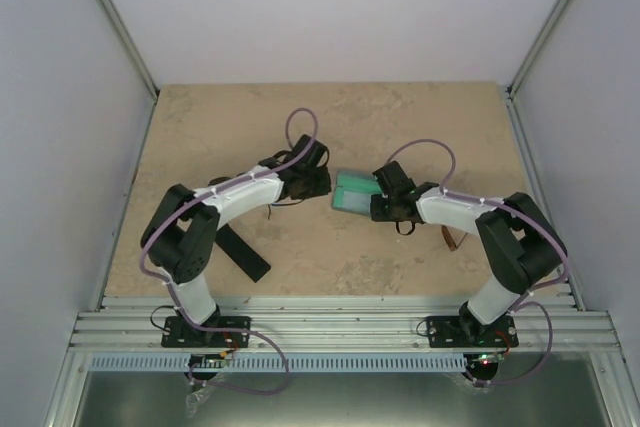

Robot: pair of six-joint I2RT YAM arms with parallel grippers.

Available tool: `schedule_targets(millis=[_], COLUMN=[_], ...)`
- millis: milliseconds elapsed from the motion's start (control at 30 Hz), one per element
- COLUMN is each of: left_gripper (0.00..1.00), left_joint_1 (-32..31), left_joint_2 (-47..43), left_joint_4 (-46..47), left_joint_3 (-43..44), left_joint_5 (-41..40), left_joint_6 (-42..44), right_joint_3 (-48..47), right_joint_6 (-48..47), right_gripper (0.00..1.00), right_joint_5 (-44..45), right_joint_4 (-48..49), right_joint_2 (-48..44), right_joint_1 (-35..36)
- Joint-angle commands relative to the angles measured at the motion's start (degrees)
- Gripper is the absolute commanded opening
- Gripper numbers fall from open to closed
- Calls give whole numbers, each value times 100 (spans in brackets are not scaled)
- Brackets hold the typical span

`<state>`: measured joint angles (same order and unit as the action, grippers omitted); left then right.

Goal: Organize the sunglasses
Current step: Place the glasses cleaning cloth in the sunglasses case, then pick up the sunglasses from the center of the board.

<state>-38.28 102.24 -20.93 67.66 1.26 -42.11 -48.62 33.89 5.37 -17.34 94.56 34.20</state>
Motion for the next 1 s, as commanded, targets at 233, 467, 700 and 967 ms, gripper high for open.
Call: schedule_targets(millis=[233,467,700,967], left_gripper=[35,41,41,39], left_joint_1=[1097,2239,3396,4037], left_joint_2=[-1526,-2444,-2590,-1745], left_joint_4=[-311,-618,-416,225], left_joint_3=[-1026,-1959,-2580,-2414], left_joint_5=[-830,-1348,-1061,-1089], left_joint_6=[-164,-556,-461,-379], right_joint_3=[-84,-48,113,32], right_joint_6=[15,-144,-207,-366], right_gripper=[47,52,51,51], right_joint_5=[154,82,-156,-316], right_joint_4=[-86,-93,34,42], right_joint_2=[-647,-1217,-1342,-1365], right_joint_1=[-18,-5,-1,0])
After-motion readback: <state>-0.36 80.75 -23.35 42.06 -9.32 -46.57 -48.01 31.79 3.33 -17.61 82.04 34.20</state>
